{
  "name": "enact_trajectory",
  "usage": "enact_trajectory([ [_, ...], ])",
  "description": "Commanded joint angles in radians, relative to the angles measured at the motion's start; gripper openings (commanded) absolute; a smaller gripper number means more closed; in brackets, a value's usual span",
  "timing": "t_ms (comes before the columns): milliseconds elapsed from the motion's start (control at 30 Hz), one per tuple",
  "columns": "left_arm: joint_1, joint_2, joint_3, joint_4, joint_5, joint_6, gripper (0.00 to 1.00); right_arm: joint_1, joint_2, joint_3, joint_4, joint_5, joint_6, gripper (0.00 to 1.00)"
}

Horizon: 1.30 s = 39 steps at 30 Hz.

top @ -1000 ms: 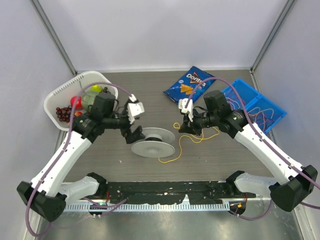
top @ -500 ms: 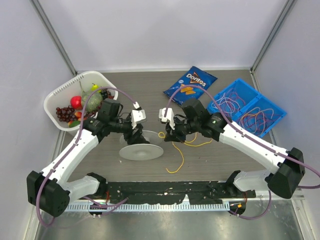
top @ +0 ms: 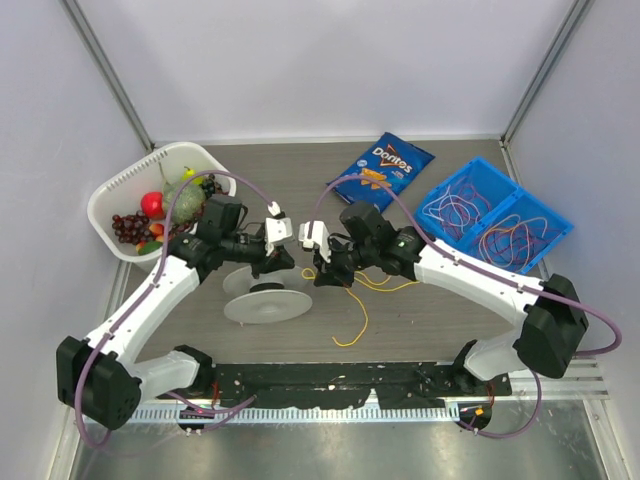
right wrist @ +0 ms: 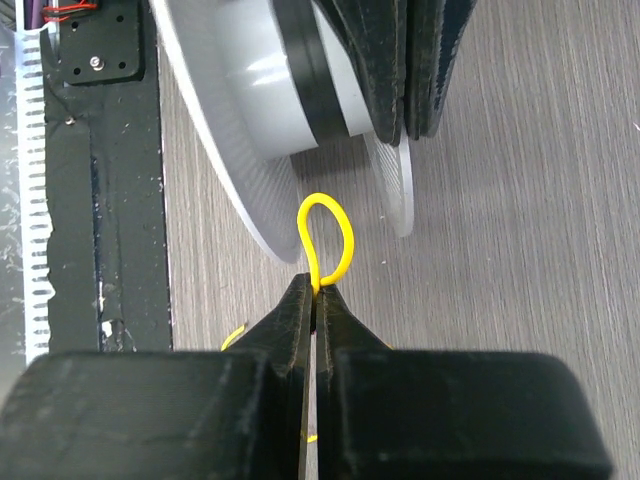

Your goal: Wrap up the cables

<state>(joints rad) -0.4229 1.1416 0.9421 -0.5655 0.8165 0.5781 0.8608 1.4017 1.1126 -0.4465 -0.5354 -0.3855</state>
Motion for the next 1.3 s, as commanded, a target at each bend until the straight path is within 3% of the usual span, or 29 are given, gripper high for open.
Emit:
enact_trajectory([
  [0, 0.007, -0.040, 0.000, 0.018, 0.041, 0.015, 0.01, 0.023, 0.023, 0.021, 0.104, 0.009, 0.034, 0.01],
  [367, 0.010, -0.074, -0.009, 0.079, 0.030, -0.050, 0.01, 0.027, 0.022, 0.024, 0.115, -0.006, 0.030, 0.01],
  [567, 0.077, -0.088, 0.046, -0.029, -0.005, -0.083, 0.48, 0.030, 0.051, 0.033, 0.129, 0.006, 0.023, 0.01],
  [633, 0.122, -0.091, 0.104, -0.135, -0.010, -0.055, 0.56, 0.030, 0.059, 0.047, 0.127, 0.011, 0.022, 0.01],
  [767, 0.203, -0.085, 0.159, -0.382, -0.011, 0.152, 0.65, 0.049, 0.086, 0.090, 0.127, 0.028, 0.020, 0.01],
  [833, 0.251, -0.056, 0.169, -0.506, 0.032, 0.283, 0.65, 0.079, 0.109, 0.119, 0.118, 0.060, 0.026, 0.01],
  [900, 0.282, -0.011, 0.173, -0.543, 0.047, 0.322, 0.62, 0.110, 0.125, 0.141, 0.118, 0.100, 0.056, 0.01],
  [1000, 0.291, 0.065, 0.202, -0.663, 0.108, 0.471, 0.52, 0.158, 0.149, 0.150, 0.117, 0.182, 0.095, 0.01],
  [1267, 0.292, 0.044, 0.117, -0.501, 0.231, 0.488, 0.45, 0.182, 0.207, 0.158, 0.158, 0.317, 0.206, 0.01],
])
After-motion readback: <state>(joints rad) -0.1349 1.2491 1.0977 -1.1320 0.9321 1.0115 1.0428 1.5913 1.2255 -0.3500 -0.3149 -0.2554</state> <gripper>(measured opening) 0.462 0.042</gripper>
